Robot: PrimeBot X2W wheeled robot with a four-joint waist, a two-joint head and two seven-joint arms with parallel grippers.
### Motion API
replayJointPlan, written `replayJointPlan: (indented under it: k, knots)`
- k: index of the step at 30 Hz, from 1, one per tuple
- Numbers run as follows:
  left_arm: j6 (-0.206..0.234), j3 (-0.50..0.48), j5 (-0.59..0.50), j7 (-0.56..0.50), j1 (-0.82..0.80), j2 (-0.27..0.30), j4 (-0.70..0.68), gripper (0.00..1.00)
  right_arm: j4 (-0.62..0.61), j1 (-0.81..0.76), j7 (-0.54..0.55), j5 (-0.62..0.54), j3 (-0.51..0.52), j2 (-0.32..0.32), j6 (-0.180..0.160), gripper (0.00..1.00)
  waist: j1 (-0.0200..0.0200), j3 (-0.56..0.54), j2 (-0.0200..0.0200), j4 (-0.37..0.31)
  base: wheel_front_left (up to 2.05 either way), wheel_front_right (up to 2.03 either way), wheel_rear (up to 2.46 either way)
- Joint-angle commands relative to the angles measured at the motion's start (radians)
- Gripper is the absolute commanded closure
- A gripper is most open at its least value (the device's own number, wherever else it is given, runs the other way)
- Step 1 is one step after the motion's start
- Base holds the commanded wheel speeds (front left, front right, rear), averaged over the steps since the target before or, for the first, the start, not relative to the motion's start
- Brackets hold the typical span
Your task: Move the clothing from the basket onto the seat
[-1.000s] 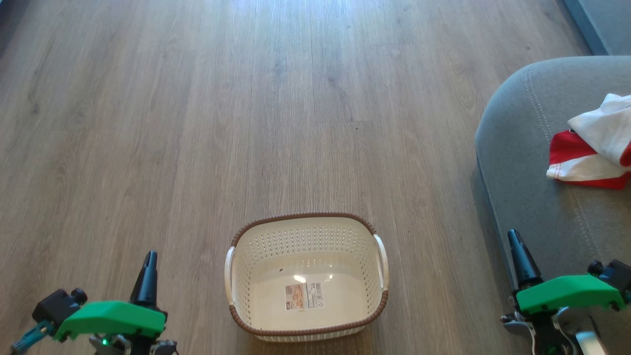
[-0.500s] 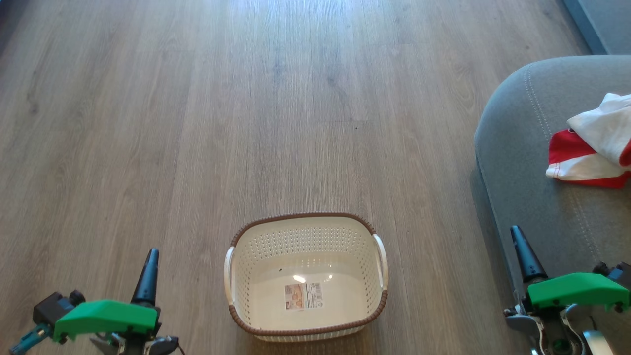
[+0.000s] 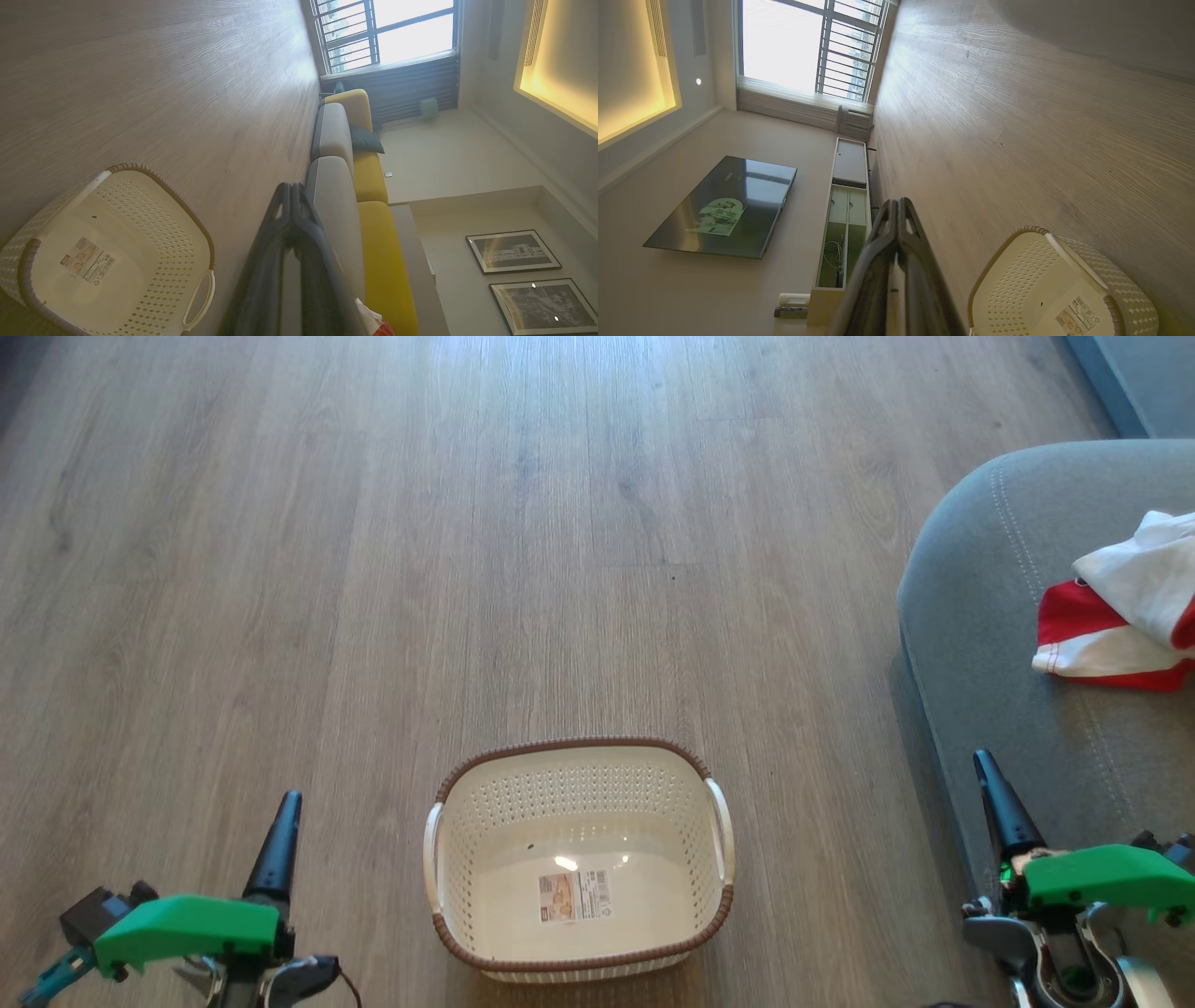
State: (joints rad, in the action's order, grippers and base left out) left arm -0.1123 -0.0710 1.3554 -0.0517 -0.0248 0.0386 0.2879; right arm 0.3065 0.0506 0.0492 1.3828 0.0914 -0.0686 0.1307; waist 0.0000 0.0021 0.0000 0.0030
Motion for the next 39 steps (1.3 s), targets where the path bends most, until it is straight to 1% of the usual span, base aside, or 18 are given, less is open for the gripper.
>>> replayJointPlan:
  k: [1,2,5,6,21,39]
  knots:
    - [-0.009,-0.035,0.031,-0.007,-0.062,0.011,-0.037,1.0,-0.042,0.05,0.01,0.027,-0.009,0.001,0.0,1.0,0.0,0.0,0.0,0.0,0.0,0.0,0.0]
    - [-0.009,-0.035,0.031,-0.007,-0.062,0.011,-0.037,1.0,-0.042,0.05,0.01,0.027,-0.009,0.001,0.0,1.0,0.0,0.0,0.0,0.0,0.0,0.0,0.0]
    - [-0.011,-0.036,0.078,-0.019,-0.067,0.011,-0.038,1.0,-0.046,0.052,0.021,0.069,-0.002,0.005,0.0,1.0,0.0,0.0,0.0,-0.001,0.0,0.0,0.0]
    - [-0.011,-0.036,0.078,-0.019,-0.067,0.011,-0.038,1.0,-0.046,0.052,0.021,0.069,-0.002,0.005,0.0,1.0,0.0,0.0,0.0,-0.001,0.0,0.0,0.0]
    - [-0.018,-0.043,0.253,-0.062,-0.083,0.012,-0.042,1.0,-0.062,0.057,0.065,0.225,0.023,0.018,0.0,1.0,0.0,0.001,0.0,-0.003,0.0,0.0,0.0]
    - [-0.018,-0.043,0.253,-0.062,-0.083,0.012,-0.042,1.0,-0.062,0.057,0.064,0.225,0.023,0.018,0.0,1.0,0.0,0.001,0.0,-0.003,0.0,0.0,0.0]
